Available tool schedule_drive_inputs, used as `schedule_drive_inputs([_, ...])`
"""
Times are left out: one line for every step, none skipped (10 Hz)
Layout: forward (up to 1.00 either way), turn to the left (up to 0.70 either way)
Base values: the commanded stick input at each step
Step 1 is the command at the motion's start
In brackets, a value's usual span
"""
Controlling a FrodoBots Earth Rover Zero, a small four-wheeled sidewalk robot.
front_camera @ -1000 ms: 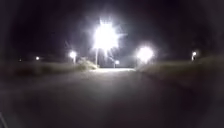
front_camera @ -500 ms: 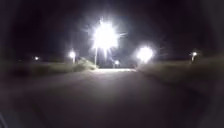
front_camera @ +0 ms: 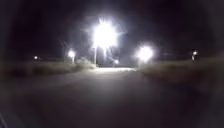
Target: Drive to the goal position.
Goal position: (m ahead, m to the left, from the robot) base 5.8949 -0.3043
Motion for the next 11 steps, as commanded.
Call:
schedule_drive_inputs([0.70,0.00])
schedule_drive_inputs([0.70,0.00])
schedule_drive_inputs([0.70,0.00])
schedule_drive_inputs([0.70,0.00])
schedule_drive_inputs([0.70,0.00])
schedule_drive_inputs([0.70,0.00])
schedule_drive_inputs([0.70,0.00])
schedule_drive_inputs([0.70,0.00])
schedule_drive_inputs([0.70,0.00])
schedule_drive_inputs([0.70,0.00])
schedule_drive_inputs([0.70,0.00])
